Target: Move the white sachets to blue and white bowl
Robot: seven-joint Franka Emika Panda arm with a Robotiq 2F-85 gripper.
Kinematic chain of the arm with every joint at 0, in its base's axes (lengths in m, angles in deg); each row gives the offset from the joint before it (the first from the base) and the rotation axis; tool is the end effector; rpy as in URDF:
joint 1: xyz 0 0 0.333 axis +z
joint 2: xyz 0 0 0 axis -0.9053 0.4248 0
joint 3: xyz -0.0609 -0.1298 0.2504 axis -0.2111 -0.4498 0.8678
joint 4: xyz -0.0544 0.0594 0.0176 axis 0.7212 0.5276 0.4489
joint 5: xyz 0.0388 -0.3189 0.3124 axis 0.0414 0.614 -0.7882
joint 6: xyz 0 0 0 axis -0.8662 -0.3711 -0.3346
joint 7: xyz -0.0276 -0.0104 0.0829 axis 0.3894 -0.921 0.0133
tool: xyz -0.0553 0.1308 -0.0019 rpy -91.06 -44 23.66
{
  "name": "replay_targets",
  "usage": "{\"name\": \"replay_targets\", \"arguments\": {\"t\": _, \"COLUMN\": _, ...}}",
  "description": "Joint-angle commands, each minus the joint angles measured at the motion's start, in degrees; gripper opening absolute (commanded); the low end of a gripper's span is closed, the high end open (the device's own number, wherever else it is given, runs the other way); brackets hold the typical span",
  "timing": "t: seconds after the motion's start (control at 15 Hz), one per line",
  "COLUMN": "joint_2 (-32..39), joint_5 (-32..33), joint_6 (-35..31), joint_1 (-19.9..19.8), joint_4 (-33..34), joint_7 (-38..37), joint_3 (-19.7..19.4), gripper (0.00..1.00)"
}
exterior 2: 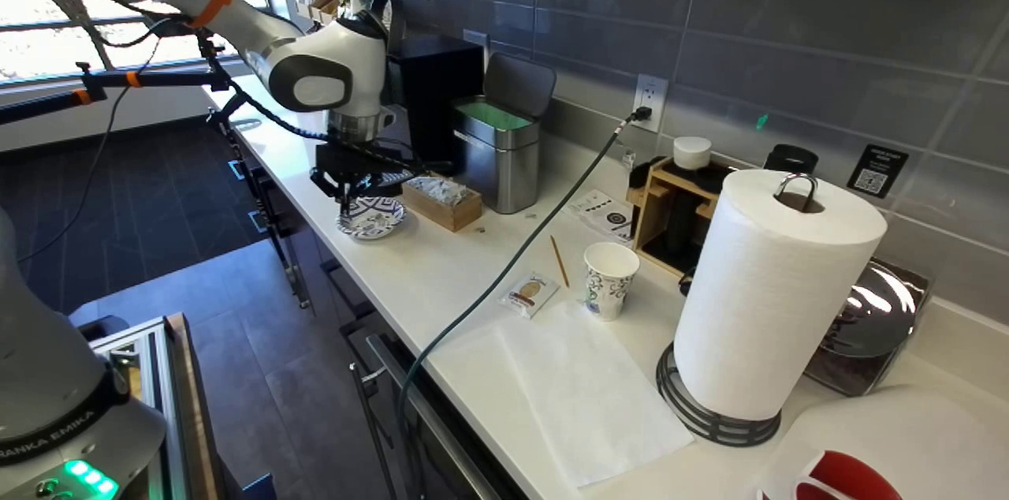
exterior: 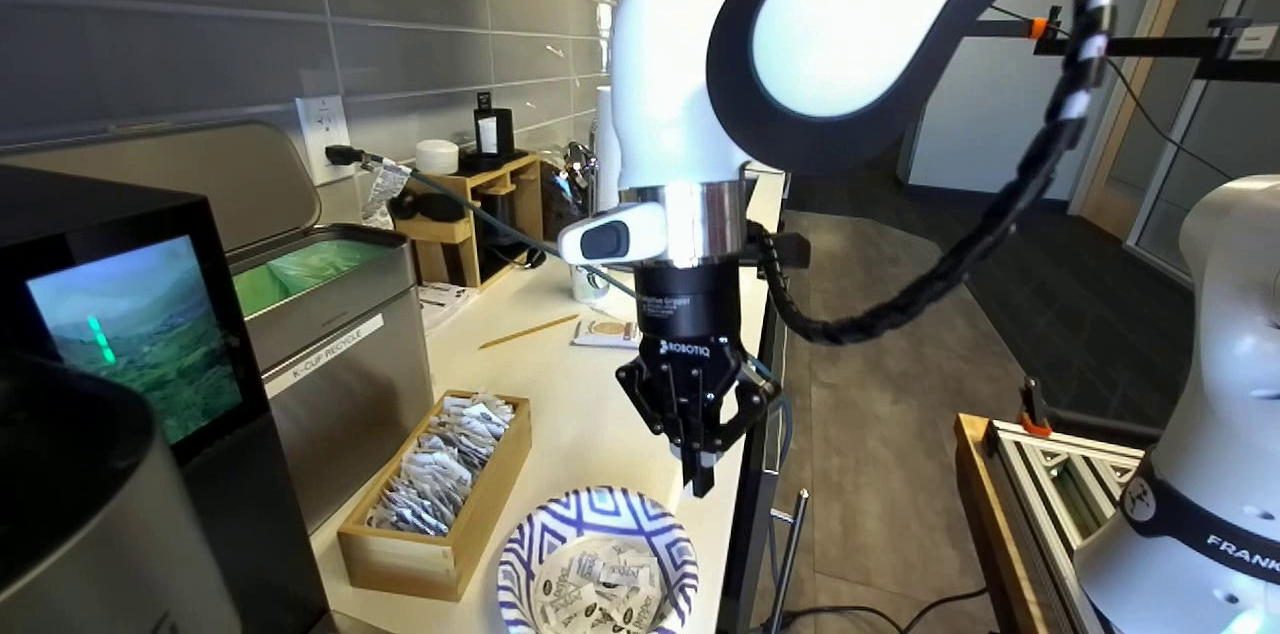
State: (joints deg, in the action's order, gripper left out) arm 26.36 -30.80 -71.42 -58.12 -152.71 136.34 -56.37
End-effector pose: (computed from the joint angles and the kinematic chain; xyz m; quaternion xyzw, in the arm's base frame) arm 0.4838 0.1463 0.2221 -0.7896 -0.6008 0.0080 0.1245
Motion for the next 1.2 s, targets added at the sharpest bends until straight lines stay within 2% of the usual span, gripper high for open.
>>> {"name": "replay_targets", "arguments": {"t": 0.0, "joint_2": 0.5, "joint_5": -3.1, "joint_6": -8.0, "joint_1": 3.2, "joint_4": -3.1, "joint_7": 2.1, "joint_3": 1.3, "gripper": 0.01}}
{"name": "replay_targets", "arguments": {"t": 0.27, "joint_2": 4.5, "joint_5": -2.1, "joint_6": -17.3, "joint_1": 4.9, "joint_4": -2.0, "joint_7": 1.8, "joint_3": 2.6, "gripper": 0.01}}
{"name": "replay_targets", "arguments": {"t": 0.47, "joint_2": 8.1, "joint_5": 0.5, "joint_6": -25.0, "joint_1": 4.5, "joint_4": -1.0, "joint_7": 0.3, "joint_3": 3.0, "gripper": 0.01}}
{"name": "replay_targets", "arguments": {"t": 0.53, "joint_2": 9.1, "joint_5": 1.0, "joint_6": -26.7, "joint_1": 4.2, "joint_4": -0.7, "joint_7": -0.3, "joint_3": 3.0, "gripper": 0.28}}
{"name": "replay_targets", "arguments": {"t": 0.67, "joint_2": 10.0, "joint_5": 1.8, "joint_6": -29.3, "joint_1": 3.5, "joint_4": -0.6, "joint_7": -1.1, "joint_3": 3.2, "gripper": 0.35}}
{"name": "replay_targets", "arguments": {"t": 1.0, "joint_2": 7.5, "joint_5": 2.6, "joint_6": -33.2, "joint_1": 1.8, "joint_4": -2.1, "joint_7": -5.5, "joint_3": 3.0, "gripper": 0.73}}
{"name": "replay_targets", "arguments": {"t": 1.07, "joint_2": 6.1, "joint_5": 4.0, "joint_6": -33.4, "joint_1": 1.4, "joint_4": -2.7, "joint_7": -8.1, "joint_3": 2.2, "gripper": 0.8}}
{"name": "replay_targets", "arguments": {"t": 1.13, "joint_2": 4.0, "joint_5": 11.2, "joint_6": -33.9, "joint_1": 1.4, "joint_4": -4.2, "joint_7": -15.0, "joint_3": -0.3, "gripper": 0.88}}
